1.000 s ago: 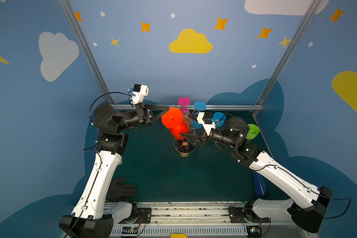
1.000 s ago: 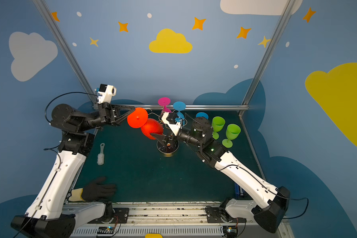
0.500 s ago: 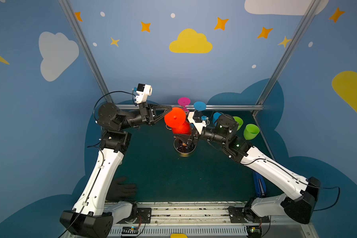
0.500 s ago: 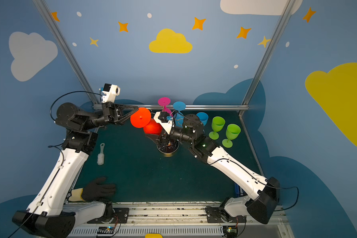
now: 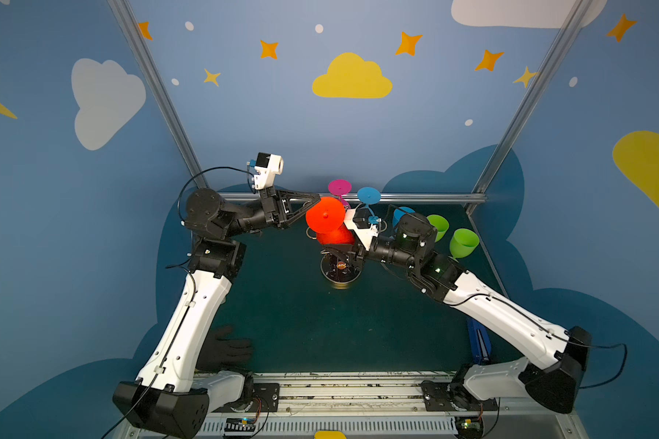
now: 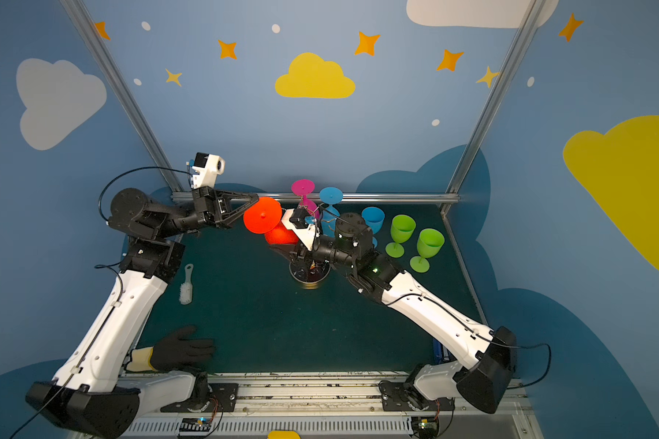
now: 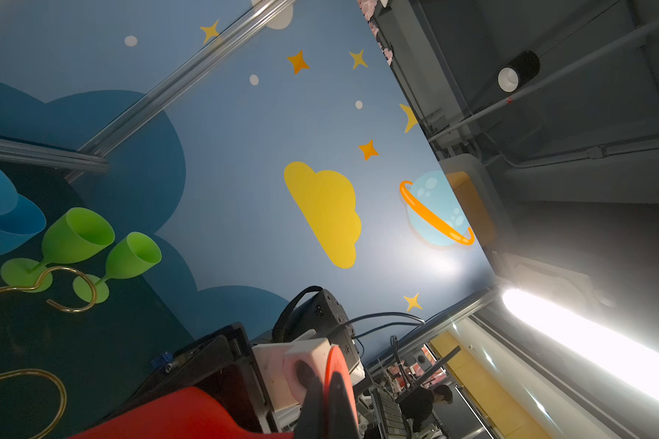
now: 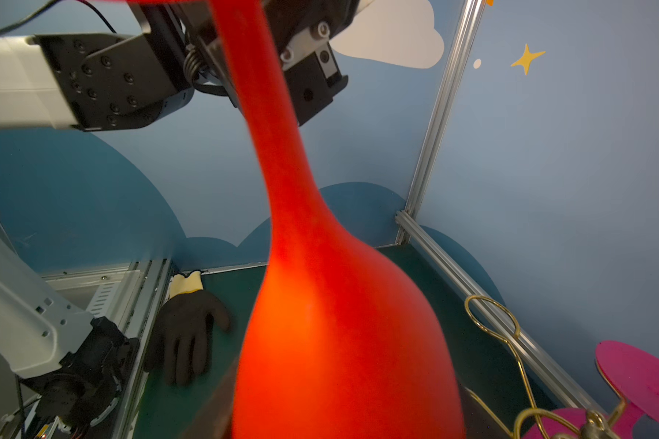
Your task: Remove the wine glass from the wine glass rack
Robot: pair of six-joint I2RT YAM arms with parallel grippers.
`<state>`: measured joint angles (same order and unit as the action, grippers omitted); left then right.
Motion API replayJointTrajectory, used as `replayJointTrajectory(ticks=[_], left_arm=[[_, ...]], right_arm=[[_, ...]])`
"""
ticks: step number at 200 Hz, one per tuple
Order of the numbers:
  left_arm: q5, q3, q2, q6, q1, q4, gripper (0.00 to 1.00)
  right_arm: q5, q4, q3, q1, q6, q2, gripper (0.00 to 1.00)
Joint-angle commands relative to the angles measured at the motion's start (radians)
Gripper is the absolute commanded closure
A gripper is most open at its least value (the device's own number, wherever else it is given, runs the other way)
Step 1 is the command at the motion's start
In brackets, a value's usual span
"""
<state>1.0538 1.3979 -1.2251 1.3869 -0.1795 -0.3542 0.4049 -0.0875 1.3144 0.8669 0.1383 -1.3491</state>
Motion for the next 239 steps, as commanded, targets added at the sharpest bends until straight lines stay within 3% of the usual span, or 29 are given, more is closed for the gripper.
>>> replayJointTrajectory(ticks=[1, 15, 35, 73, 85, 96, 113, 131, 175, 239], left_arm=[[-0.024, 0.038, 0.000, -0.133, 0.010, 0.066, 0.76], [-0.044, 0.042, -0.001, -0.184, 0.017, 0.095, 0.50], [-0.100, 0.038, 0.008, -0.314, 0.027, 0.171, 0.34], [-0.280, -0.045, 0.071, -0.722, 0.014, 0.234, 0.31], [-0.315, -0.075, 0.112, -0.961, -0.016, 0.262, 0.32], [-0.420, -0.124, 0.161, -1.183, -0.064, 0.289, 0.32], [-0.523, -0.239, 0.225, -1.439, -0.136, 0.196, 0.33], [-0.565, -0.339, 0.255, -1.605, -0.190, 0.082, 0.34], [-0.587, -0.384, 0.233, -1.815, -0.290, 0.075, 0.40], [-0.574, -0.378, 0.212, -1.871, -0.342, 0.082, 0.43]], right_arm=[[-0.013, 0.018, -0.007, 0.007, -0.053, 0.050, 0.69], [-0.038, 0.049, -0.010, 0.007, -0.074, 0.067, 0.71], [-0.091, 0.149, 0.000, 0.007, -0.103, 0.102, 0.73], [-0.235, 0.377, -0.012, 0.005, -0.162, 0.199, 0.75], [-0.289, 0.456, -0.011, 0.004, -0.174, 0.225, 0.73], [-0.331, 0.538, -0.002, 0.002, -0.186, 0.245, 0.72], [-0.350, 0.637, 0.017, -0.001, -0.198, 0.267, 0.72], [-0.354, 0.697, 0.029, -0.001, -0.204, 0.286, 0.72], [-0.345, 0.726, 0.039, -0.002, -0.211, 0.269, 0.73], [-0.264, 0.704, 0.075, 0.001, -0.225, 0.192, 0.77]])
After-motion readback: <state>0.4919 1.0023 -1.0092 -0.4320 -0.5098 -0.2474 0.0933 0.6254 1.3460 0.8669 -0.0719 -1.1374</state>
